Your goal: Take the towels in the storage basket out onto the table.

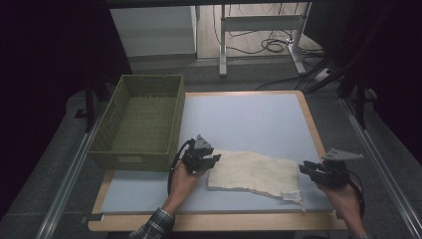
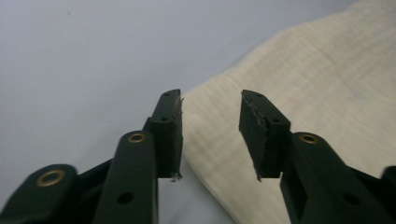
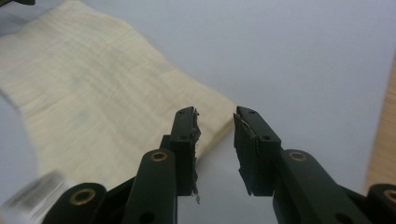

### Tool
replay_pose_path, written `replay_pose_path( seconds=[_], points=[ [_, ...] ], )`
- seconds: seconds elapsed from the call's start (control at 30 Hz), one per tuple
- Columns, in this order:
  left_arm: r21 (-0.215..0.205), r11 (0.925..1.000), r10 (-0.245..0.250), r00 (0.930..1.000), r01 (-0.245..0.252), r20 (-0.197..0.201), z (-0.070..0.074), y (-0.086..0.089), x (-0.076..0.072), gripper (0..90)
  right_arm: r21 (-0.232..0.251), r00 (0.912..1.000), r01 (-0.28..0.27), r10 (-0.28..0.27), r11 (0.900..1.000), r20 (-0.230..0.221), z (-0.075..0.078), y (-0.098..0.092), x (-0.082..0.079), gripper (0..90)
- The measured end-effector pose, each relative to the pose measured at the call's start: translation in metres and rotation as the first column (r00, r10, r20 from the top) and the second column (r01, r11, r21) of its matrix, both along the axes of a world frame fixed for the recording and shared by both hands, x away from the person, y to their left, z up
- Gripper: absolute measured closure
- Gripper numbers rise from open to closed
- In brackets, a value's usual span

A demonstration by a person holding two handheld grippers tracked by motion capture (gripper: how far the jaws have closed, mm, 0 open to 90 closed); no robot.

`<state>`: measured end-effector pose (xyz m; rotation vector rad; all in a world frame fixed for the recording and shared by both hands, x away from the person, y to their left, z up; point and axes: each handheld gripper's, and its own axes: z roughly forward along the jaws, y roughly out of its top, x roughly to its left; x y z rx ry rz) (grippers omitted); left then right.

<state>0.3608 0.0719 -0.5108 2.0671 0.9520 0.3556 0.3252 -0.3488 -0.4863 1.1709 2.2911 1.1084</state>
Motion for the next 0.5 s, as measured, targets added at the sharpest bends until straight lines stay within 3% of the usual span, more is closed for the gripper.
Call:
replay_pose_path(
  seconds=[0.1, 0.2, 0.3, 0.4, 0.47, 0.5],
  points=[
    [0.015, 0.9998, 0.015, 0.9998, -0.015, -0.016, -0.003, -0.003, 0.013, 66.2, -0.03, 1.0, 0.006, -0.006, 1.0, -0.007, -0.005, 0.01, 0.018, 74.3],
    [0.026, 0.9993, 0.028, 0.9989, -0.027, -0.037, -0.009, -0.004, 0.021, 64.4, -0.04, 0.9998, 0.013, -0.013, 0.999, -0.014, -0.012, 0.016, 0.03, 72.3],
    [0.052, 0.9979, 0.041, 0.9982, -0.039, -0.043, -0.017, -0.005, 0.025, 56.0, -0.069, 0.9994, 0.01, -0.013, 0.998, -0.031, -0.021, 0.017, 0.035, 64.1],
    [0.081, 0.9958, 0.046, 0.998, -0.043, -0.043, -0.025, -0.005, 0.028, 52.1, -0.102, 0.999, 0.004, -0.009, 0.995, -0.043, -0.03, 0.015, 0.033, 62.4],
    [0.046, 0.9983, 0.039, 0.9978, -0.036, -0.053, -0.028, -0.004, 0.03, 53.1, -0.078, 0.9991, 0.01, -0.013, 0.997, -0.04, -0.032, 0.013, 0.031, 65.3],
    [0.032, 0.9989, 0.035, 0.9977, -0.034, -0.058, -0.028, -0.004, 0.03, 56.6, -0.068, 0.999, 0.006, -0.009, 0.998, -0.044, -0.032, 0.013, 0.031, 71.4]
  ],
)
